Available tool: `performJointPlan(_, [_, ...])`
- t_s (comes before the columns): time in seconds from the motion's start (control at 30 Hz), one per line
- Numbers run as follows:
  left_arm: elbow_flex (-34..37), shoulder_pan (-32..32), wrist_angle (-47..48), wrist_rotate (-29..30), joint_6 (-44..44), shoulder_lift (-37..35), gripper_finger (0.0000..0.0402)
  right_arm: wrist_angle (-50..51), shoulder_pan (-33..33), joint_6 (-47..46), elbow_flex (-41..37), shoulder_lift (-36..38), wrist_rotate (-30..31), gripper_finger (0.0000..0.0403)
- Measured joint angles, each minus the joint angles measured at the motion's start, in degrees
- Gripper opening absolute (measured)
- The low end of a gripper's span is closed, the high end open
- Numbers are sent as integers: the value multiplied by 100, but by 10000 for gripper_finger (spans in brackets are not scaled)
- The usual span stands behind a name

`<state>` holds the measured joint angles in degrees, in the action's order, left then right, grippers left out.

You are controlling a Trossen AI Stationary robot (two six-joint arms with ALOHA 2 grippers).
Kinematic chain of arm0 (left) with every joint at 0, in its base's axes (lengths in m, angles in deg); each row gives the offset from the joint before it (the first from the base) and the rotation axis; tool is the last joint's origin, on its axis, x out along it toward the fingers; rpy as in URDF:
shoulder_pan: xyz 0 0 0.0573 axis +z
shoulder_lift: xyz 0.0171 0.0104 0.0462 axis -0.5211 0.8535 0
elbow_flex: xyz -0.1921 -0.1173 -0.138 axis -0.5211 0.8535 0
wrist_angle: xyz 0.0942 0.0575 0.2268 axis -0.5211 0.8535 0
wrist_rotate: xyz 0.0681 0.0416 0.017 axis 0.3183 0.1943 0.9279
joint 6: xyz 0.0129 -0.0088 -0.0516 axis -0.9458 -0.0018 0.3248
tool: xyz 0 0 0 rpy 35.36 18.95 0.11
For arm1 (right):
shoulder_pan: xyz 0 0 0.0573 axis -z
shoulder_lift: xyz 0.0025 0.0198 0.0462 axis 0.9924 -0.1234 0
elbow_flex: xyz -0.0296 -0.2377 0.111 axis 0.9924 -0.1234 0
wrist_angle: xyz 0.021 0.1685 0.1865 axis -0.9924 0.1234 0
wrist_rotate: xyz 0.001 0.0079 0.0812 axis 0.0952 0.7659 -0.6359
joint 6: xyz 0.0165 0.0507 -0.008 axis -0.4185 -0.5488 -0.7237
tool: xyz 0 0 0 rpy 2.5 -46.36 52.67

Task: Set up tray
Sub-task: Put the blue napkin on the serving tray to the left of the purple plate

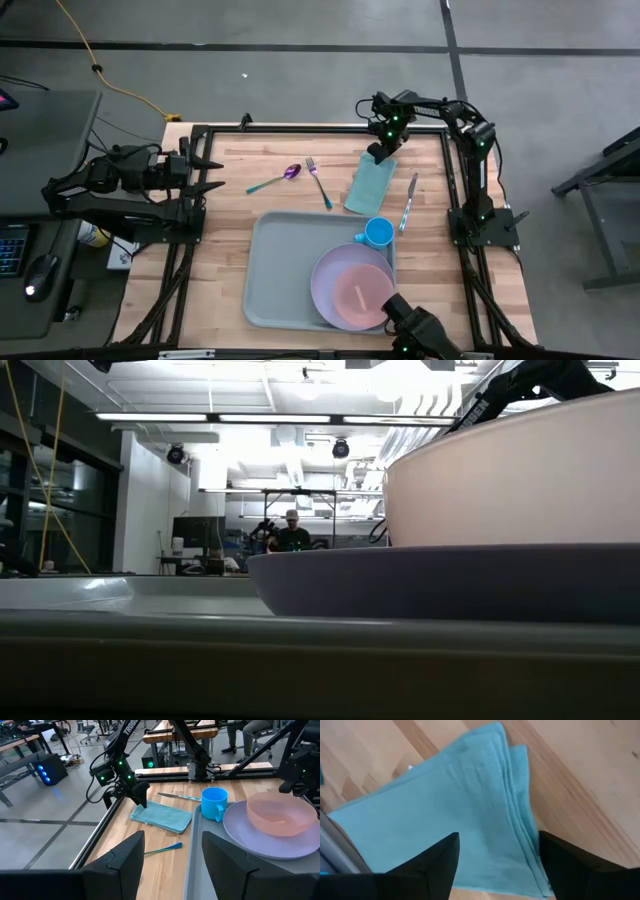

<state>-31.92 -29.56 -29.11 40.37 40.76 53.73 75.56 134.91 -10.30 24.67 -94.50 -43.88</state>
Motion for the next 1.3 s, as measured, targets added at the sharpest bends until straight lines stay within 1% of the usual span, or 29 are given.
performJointPlan(0.13, [0, 0, 8, 0, -4, 0, 227, 1, -31, -74, 0, 0, 2, 228])
performJointPlan(0.27, [0, 0, 49, 0, -12, 0, 227, -3, -36, -107, 0, 0, 10, 197])
performJointPlan(0.83, [0, 0, 45, -2, -41, 0, 227, 52, -32, -119, 0, 0, 3, 11])
performJointPlan(0.9, [0, 0, 45, -2, -41, 0, 227, 52, -32, -115, 0, 0, 1, 4])
performJointPlan(1.1, [0, 0, 47, -1, -41, 0, 227, 77, -32, -97, 0, 0, -8, 1])
performJointPlan(1.3, [0, 0, 48, -1, -41, 0, 227, 306, -32, -67, 0, 0, 0, 1])
